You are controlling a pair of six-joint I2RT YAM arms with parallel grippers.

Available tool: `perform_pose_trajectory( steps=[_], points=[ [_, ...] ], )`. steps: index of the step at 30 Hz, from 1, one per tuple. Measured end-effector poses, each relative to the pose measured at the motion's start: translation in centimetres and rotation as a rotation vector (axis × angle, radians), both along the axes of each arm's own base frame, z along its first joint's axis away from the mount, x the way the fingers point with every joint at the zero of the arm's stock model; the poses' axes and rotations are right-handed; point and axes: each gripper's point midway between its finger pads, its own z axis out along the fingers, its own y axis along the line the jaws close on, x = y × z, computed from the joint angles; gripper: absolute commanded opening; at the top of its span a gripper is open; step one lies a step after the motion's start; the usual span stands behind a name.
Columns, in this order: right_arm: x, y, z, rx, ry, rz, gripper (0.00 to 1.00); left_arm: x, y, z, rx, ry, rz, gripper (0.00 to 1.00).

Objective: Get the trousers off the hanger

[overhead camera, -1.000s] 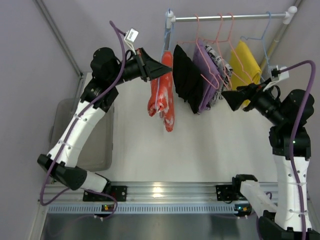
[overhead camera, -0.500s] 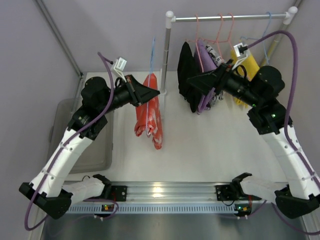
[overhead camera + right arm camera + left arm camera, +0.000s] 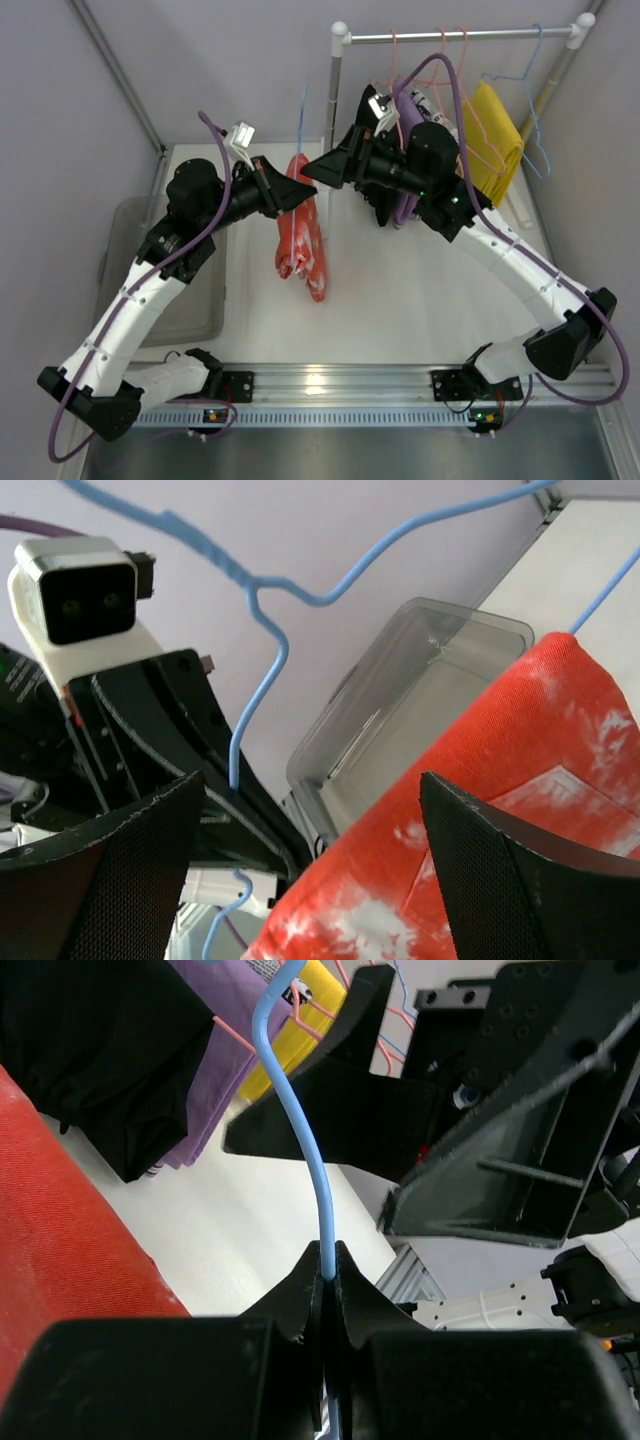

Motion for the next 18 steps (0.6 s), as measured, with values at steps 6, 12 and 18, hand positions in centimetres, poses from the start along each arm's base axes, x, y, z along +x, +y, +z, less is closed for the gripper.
perform_pose_trajectory(
  steps=[6,12,18],
  points=[
    [1.2,2.5,1.0,0.068,0.059,0.021,0.77,-0.5,-0.4,-0.9,0.011,0.011,-0.015,0.00],
    [1.0,4.6,2.4,0.128,0.091,0.058,0.51,-0.6,-0.7,-1.2,0.018,0.012,-0.012,0.00],
    [0.5,6.1,1.5,0.133,0.153,0.080,0.14,-0.3,-0.6,-1.0,0.026,-0.013,0.013,0.00]
  ],
)
